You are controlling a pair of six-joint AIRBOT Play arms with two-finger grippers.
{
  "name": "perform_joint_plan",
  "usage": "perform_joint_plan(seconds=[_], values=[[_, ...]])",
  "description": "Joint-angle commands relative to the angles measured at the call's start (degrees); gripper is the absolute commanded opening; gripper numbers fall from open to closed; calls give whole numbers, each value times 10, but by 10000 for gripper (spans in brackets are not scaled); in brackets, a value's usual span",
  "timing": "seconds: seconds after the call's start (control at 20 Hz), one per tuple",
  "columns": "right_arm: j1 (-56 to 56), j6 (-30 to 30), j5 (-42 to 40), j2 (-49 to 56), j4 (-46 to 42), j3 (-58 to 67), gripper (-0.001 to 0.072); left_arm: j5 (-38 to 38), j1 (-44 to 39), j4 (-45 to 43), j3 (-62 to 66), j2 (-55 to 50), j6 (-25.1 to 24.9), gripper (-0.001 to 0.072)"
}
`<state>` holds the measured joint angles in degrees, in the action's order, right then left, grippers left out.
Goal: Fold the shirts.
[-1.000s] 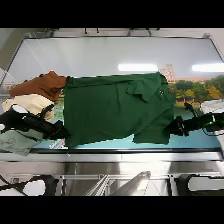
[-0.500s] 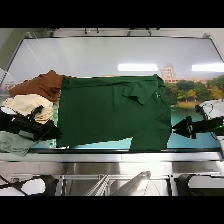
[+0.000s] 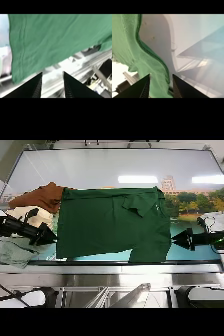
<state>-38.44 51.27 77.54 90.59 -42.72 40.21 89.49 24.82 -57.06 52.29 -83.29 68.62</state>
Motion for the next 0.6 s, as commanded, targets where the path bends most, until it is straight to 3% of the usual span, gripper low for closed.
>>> perform_joint_plan(seconds=[0.0, 0.3, 0.55], values=[[0, -7, -20, 1, -3, -22, 376, -5, 5, -85, -29, 0, 17, 296], [0, -24, -14, 1, 34, -22, 376, -90, 20, -122, -70, 0, 31, 297], [0, -25, -10, 1, 41, -22, 376, -197, -38, -83, -99, -1, 24, 297]])
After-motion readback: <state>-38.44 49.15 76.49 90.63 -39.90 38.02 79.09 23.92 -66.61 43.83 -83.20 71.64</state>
